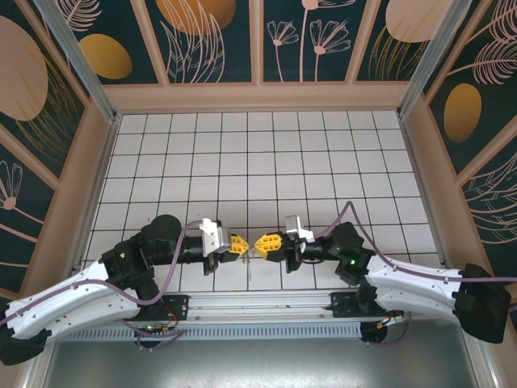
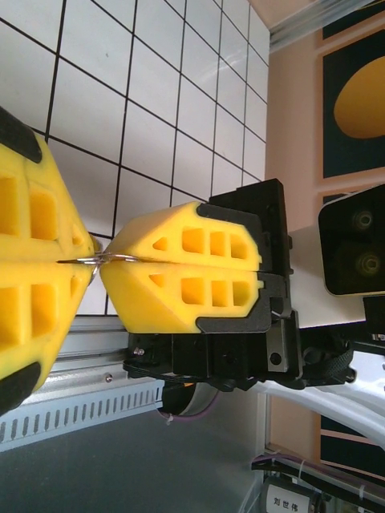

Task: Put the keys on the keyring

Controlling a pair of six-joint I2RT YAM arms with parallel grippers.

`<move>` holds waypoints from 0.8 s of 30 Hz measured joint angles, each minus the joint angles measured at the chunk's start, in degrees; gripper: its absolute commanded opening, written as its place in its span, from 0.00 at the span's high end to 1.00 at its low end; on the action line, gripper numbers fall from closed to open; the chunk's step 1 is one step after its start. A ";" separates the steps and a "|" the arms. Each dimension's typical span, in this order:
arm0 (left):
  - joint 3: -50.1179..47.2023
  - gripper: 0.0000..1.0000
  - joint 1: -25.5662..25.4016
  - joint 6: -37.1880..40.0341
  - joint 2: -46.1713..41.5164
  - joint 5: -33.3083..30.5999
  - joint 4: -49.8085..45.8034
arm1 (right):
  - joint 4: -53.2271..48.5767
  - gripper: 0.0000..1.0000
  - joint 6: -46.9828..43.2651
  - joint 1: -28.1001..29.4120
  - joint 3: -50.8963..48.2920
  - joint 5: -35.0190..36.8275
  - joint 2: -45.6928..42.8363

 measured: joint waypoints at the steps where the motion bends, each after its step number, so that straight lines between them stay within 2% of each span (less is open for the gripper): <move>1: 0.00 1.00 0.00 0.00 0.07 0.00 0.02 | -0.04 1.00 -0.02 0.00 0.04 -0.04 0.09; 14: 0.00 1.00 0.00 0.42 0.57 0.02 -0.02 | -0.74 1.00 0.04 -0.17 0.35 -0.61 0.20; 24: 2.86 1.00 0.31 2.99 3.32 0.07 -3.72 | -5.46 1.00 1.53 -1.75 2.01 -3.04 0.17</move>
